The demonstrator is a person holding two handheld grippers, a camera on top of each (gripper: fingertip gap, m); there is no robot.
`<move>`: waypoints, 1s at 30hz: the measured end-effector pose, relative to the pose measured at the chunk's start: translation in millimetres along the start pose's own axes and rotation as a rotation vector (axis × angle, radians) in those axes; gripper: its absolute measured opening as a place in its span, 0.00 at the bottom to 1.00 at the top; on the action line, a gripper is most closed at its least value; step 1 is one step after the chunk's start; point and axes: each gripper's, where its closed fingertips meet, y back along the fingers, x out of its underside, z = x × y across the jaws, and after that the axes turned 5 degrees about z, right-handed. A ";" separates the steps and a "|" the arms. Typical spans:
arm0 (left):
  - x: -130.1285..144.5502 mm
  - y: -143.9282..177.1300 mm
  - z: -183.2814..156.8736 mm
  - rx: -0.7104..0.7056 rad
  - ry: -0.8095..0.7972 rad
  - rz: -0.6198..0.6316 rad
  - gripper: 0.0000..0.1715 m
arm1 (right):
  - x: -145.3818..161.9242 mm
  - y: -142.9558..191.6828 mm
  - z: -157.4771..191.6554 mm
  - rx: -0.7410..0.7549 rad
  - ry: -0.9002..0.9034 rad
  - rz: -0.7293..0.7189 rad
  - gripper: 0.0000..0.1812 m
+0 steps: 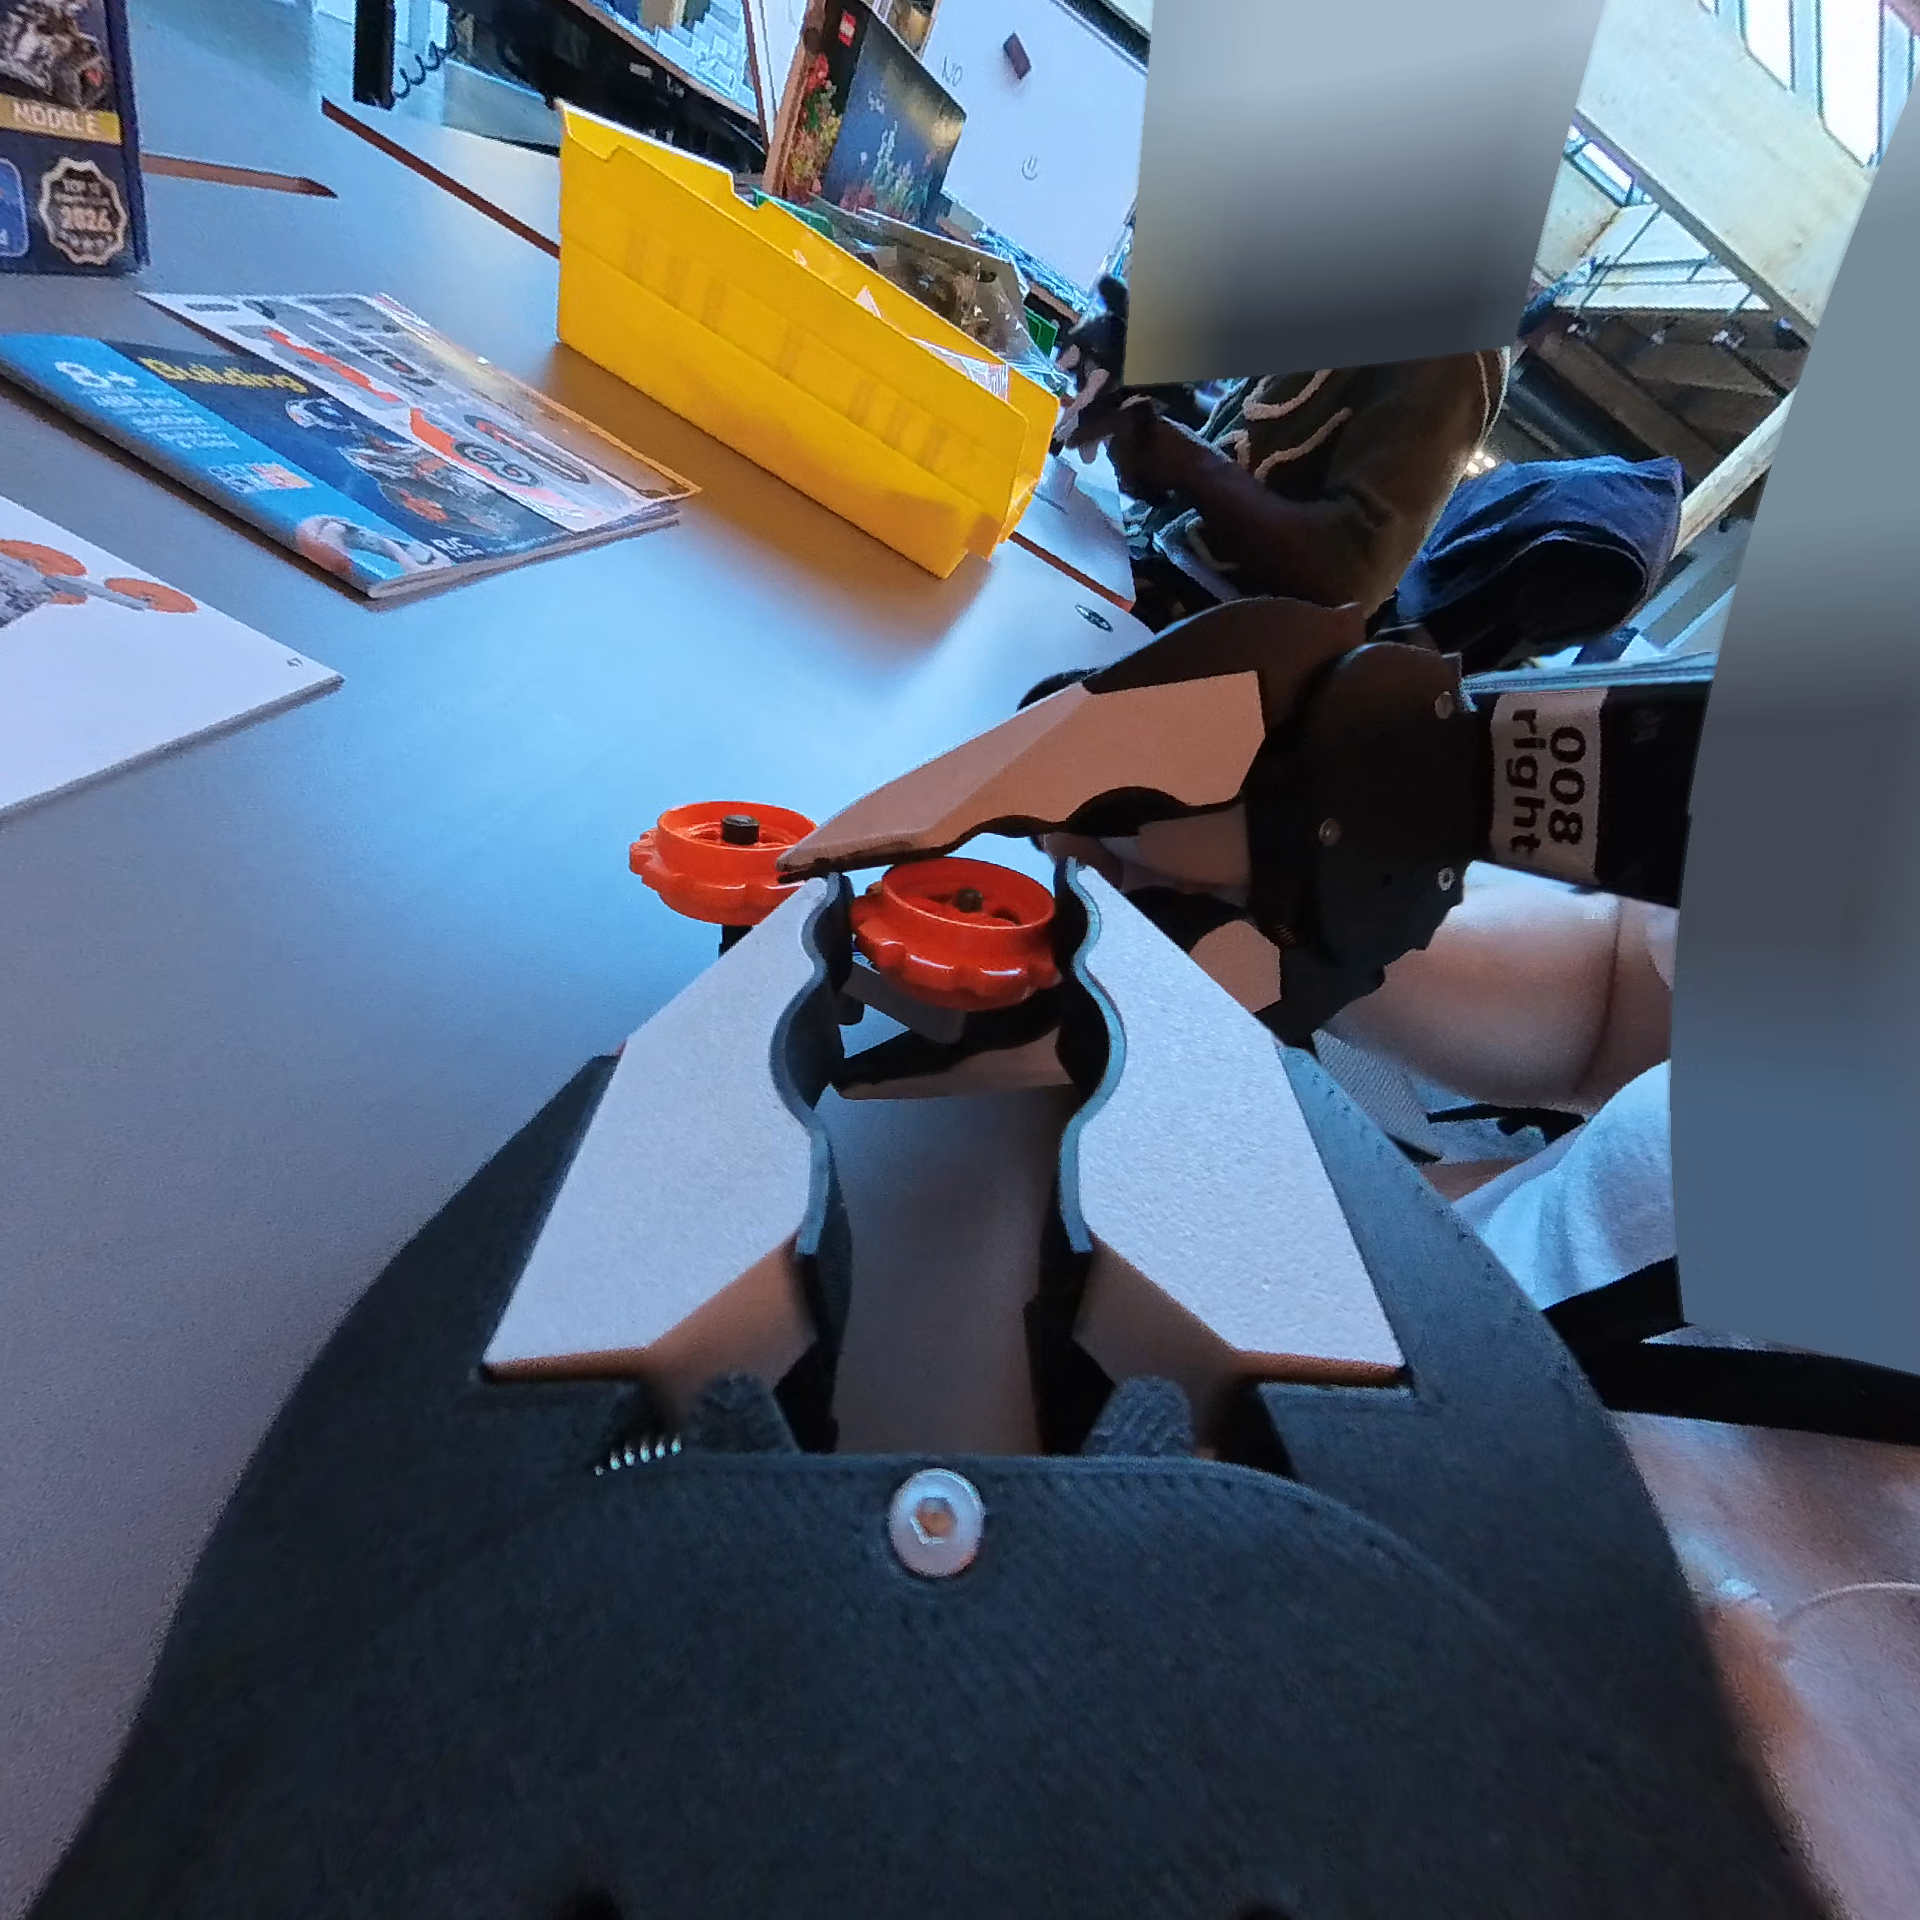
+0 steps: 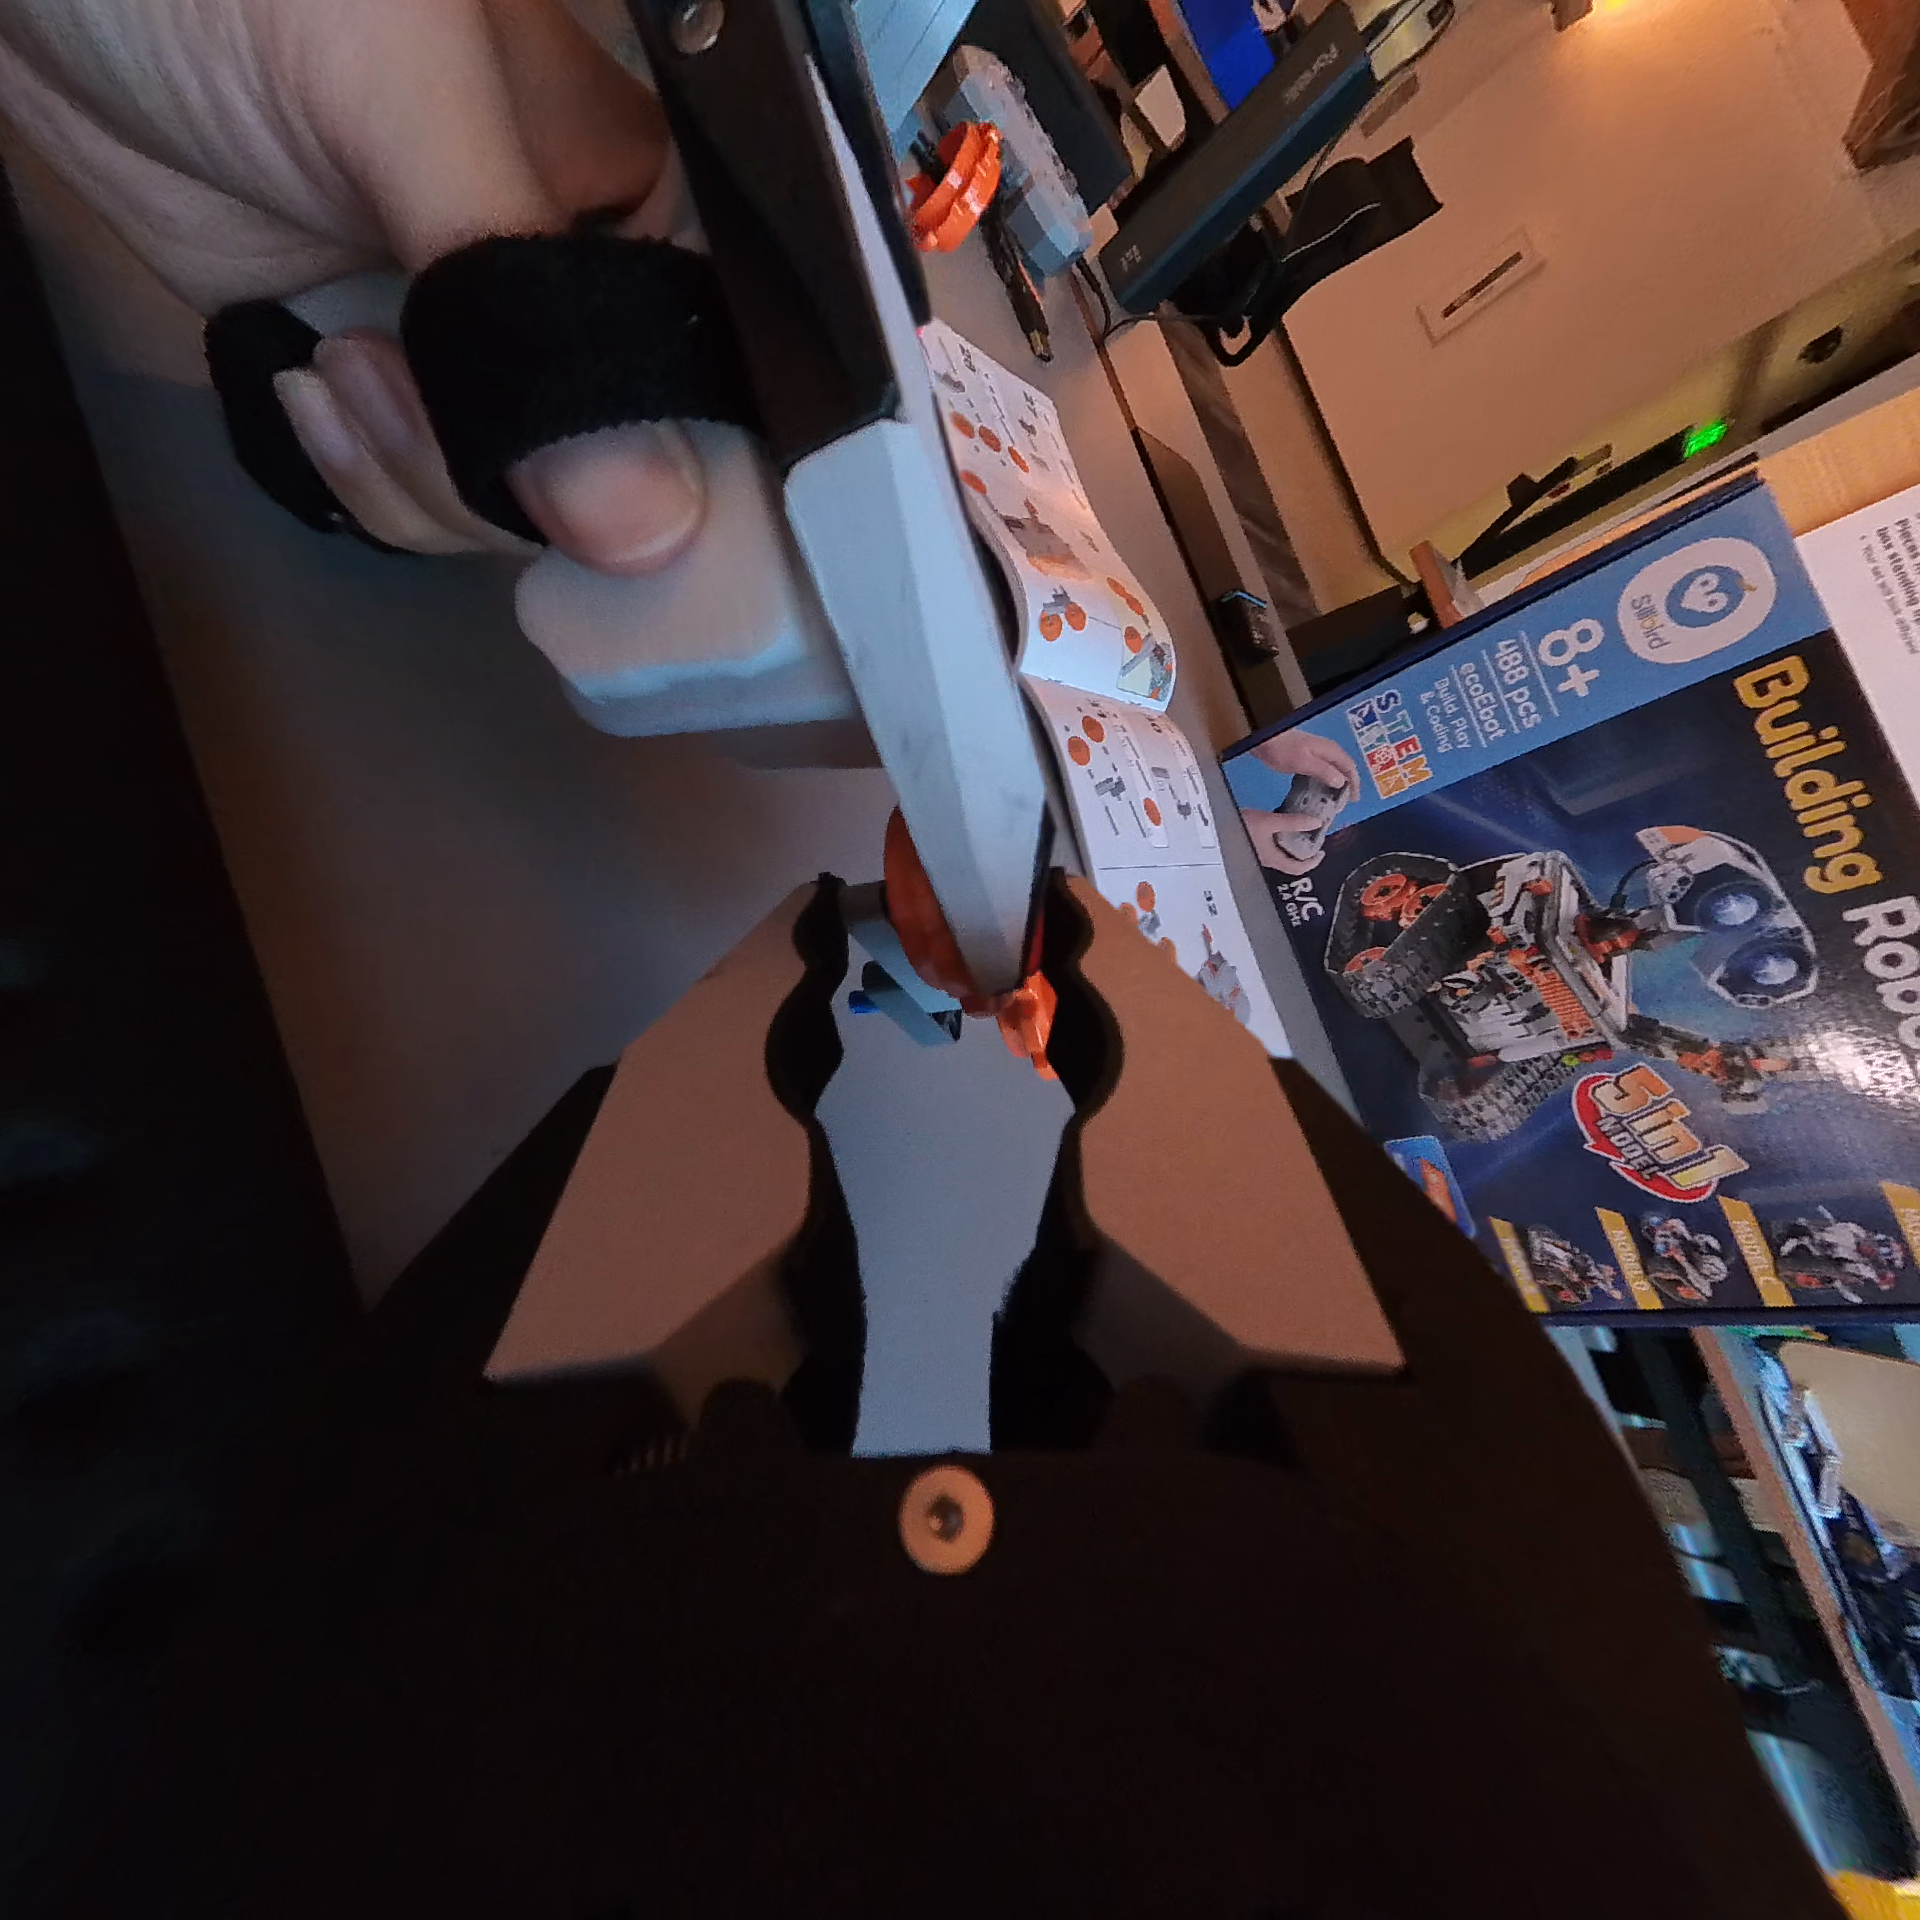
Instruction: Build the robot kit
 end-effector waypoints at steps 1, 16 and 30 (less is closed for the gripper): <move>0.1 -0.4 -0.1 -0.001 0.004 -0.003 0.22 | 0.1 0.0 0.5 -0.006 -0.010 -0.002 0.21; -1.6 -3.7 1.2 -0.015 0.033 -0.034 0.23 | 4.4 1.6 -1.4 -0.026 -0.075 0.002 0.21; -42.2 34.6 8.2 0.070 0.052 -0.190 0.22 | -7.7 7.6 -31.0 -0.144 -0.399 -0.219 0.21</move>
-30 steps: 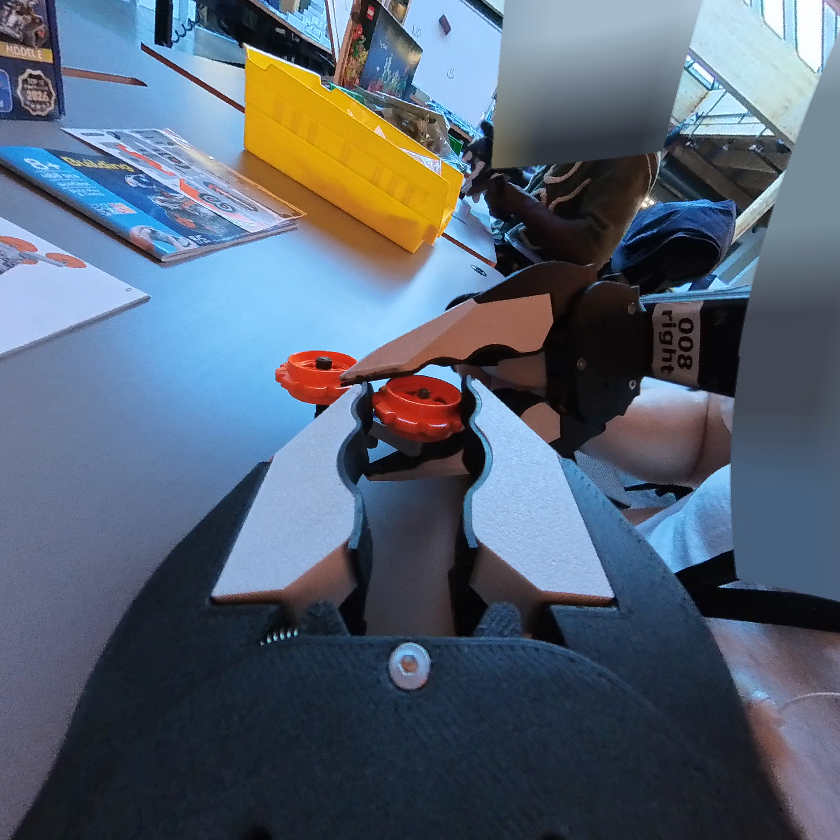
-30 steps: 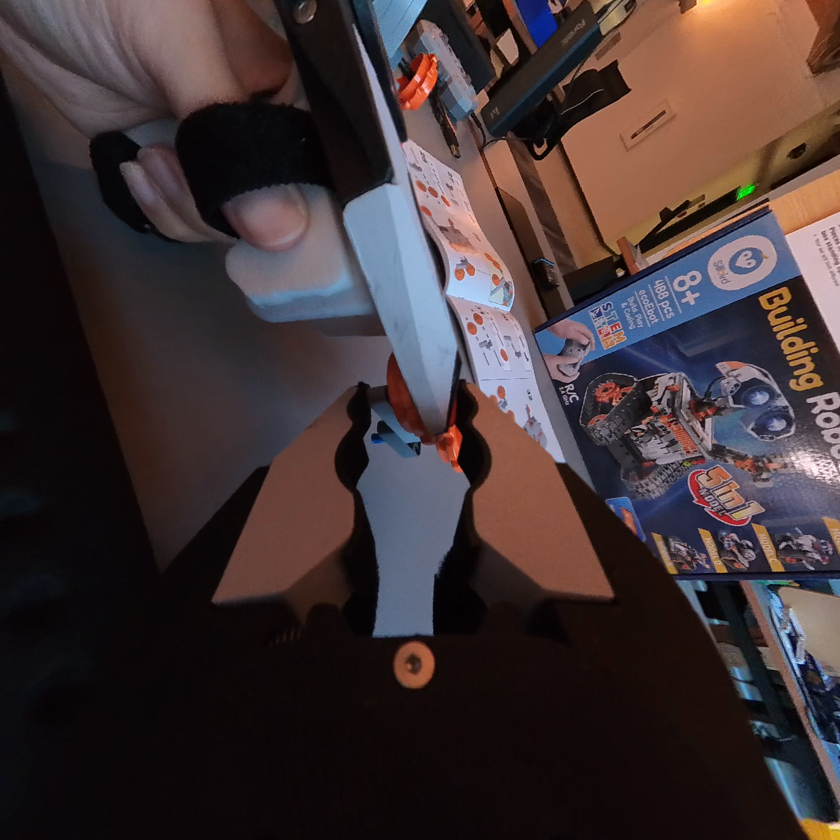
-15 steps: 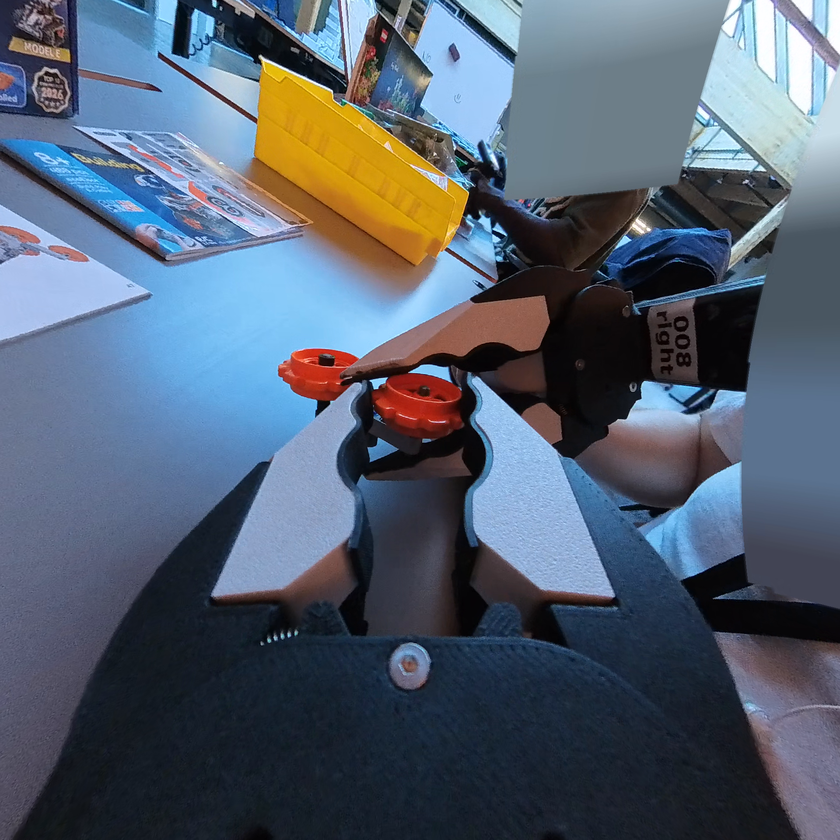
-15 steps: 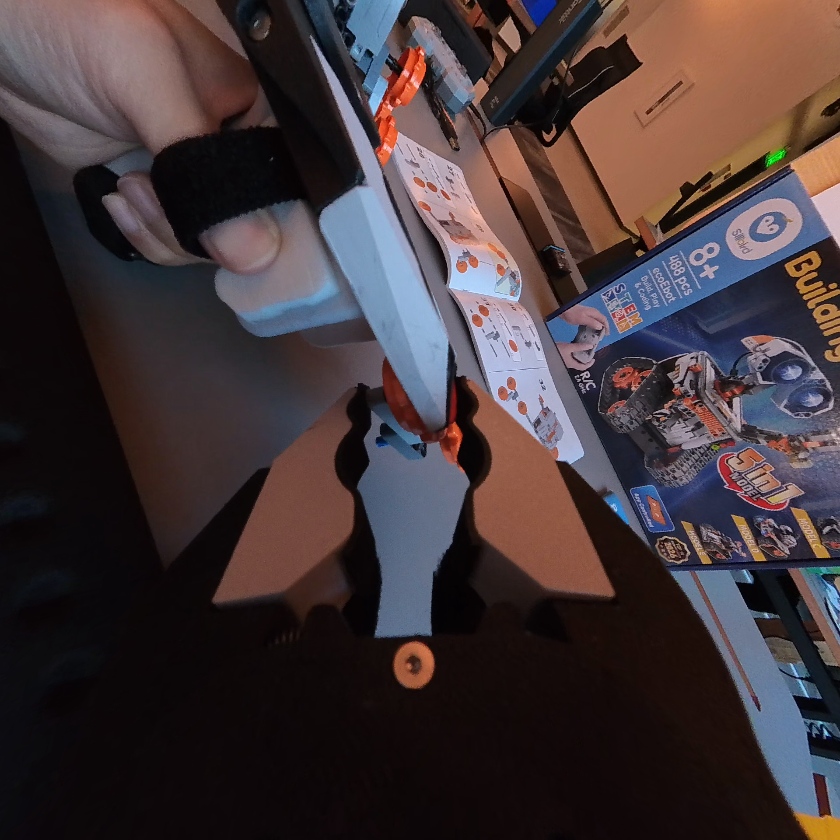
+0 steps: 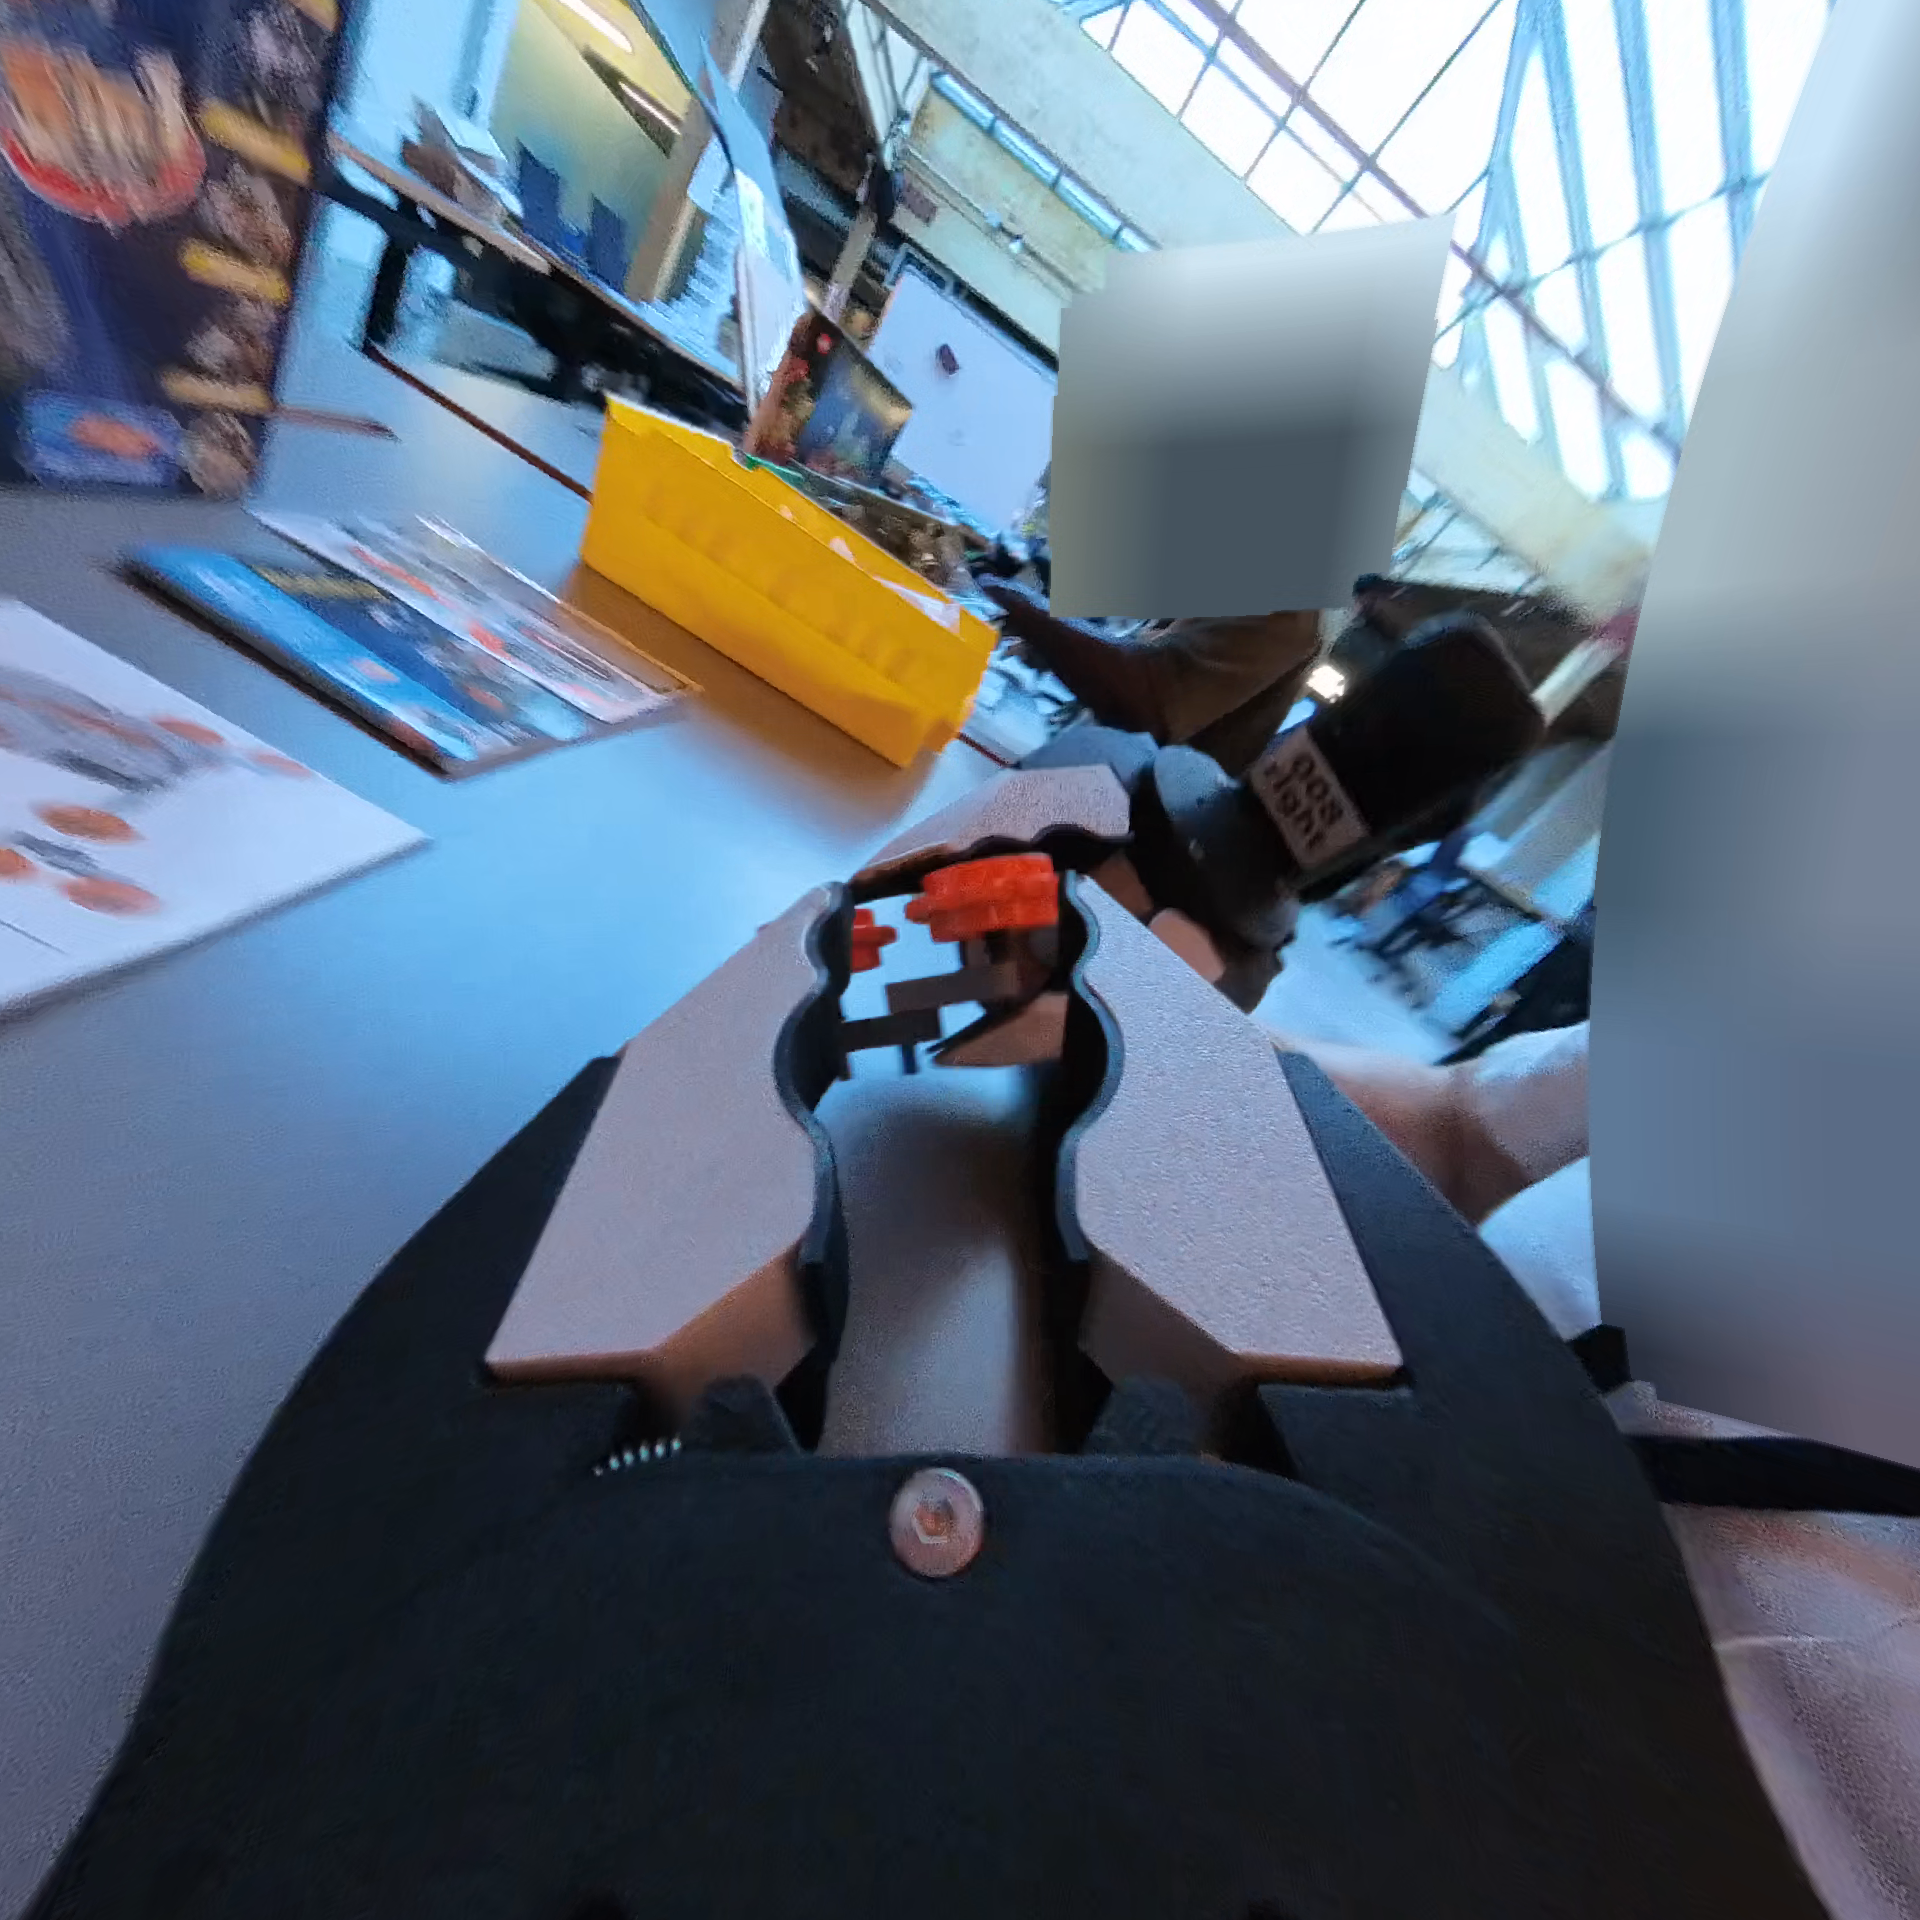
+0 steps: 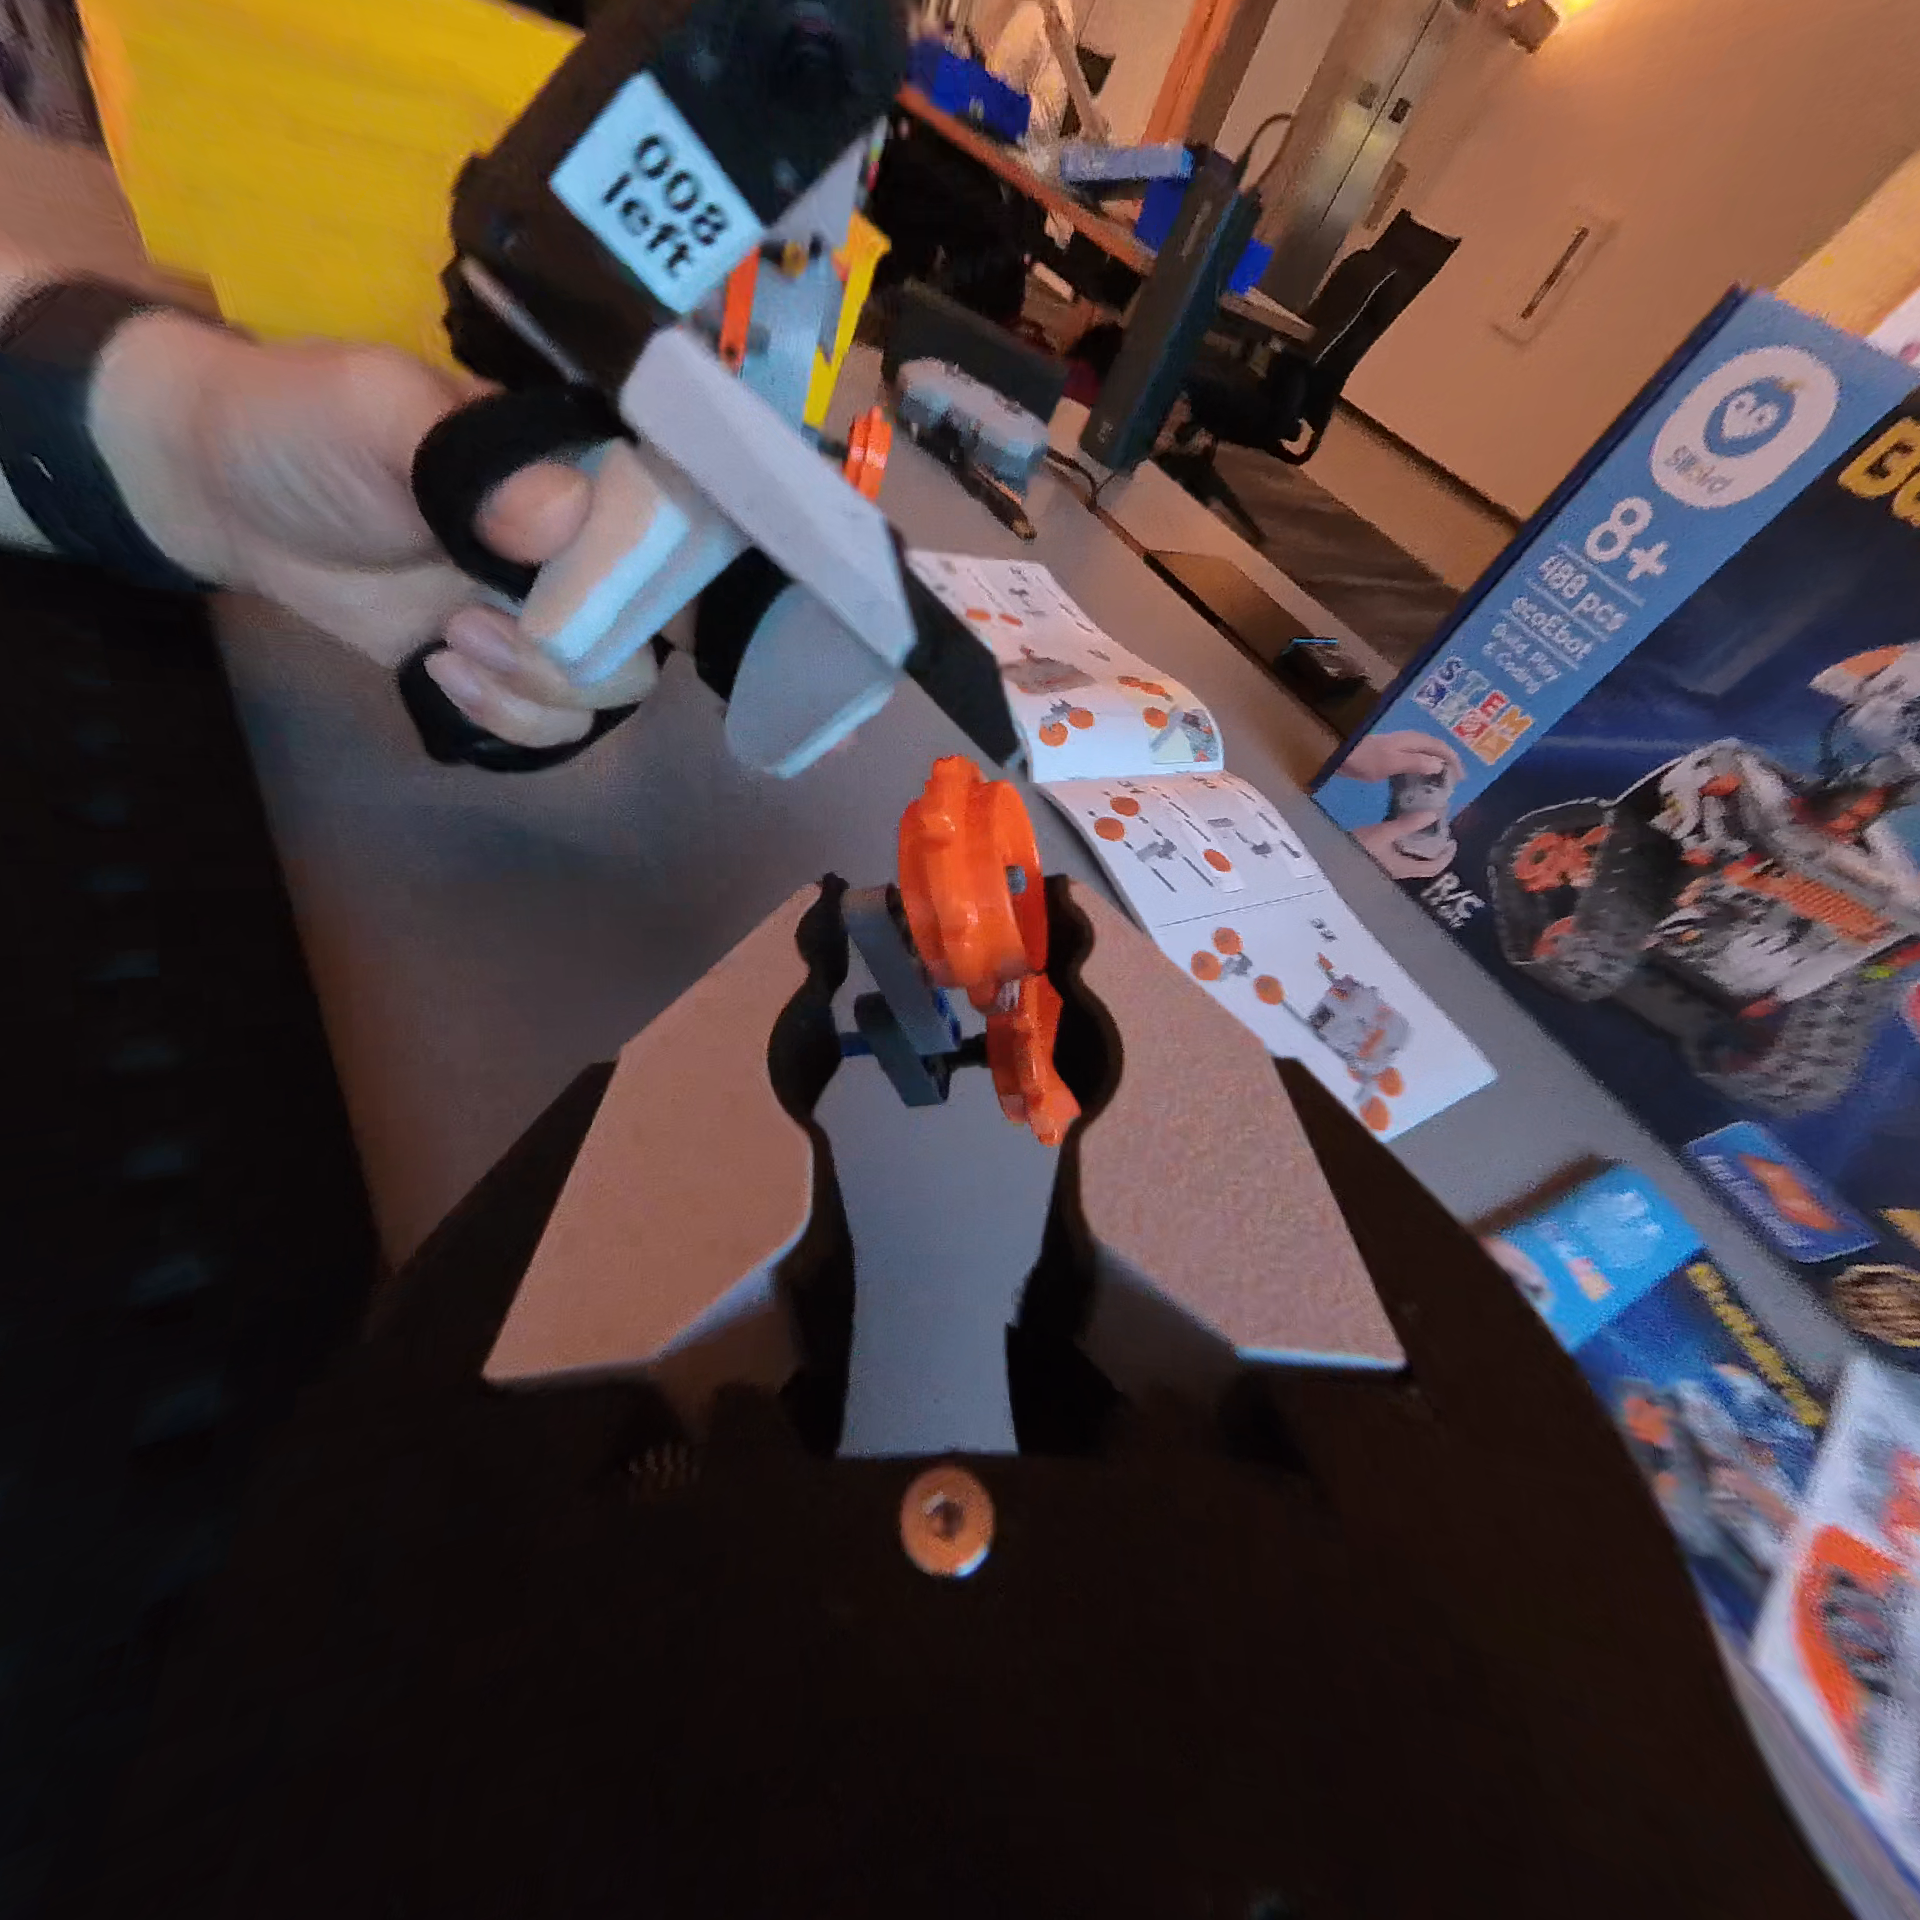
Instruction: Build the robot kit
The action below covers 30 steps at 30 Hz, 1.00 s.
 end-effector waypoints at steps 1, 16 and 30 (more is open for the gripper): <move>-1.7 3.6 0.4 -0.032 -0.062 0.012 0.20 | -0.6 1.1 -1.0 -0.028 -0.049 -0.016 0.21; 14.5 -6.1 -20.7 -0.035 -0.247 0.150 0.15 | -7.0 -0.8 39.0 -0.386 -0.247 -0.064 0.21; 11.8 2.0 18.9 -0.320 -0.238 0.139 0.04 | 1.6 -0.7 -1.7 -0.169 -0.319 -0.074 0.28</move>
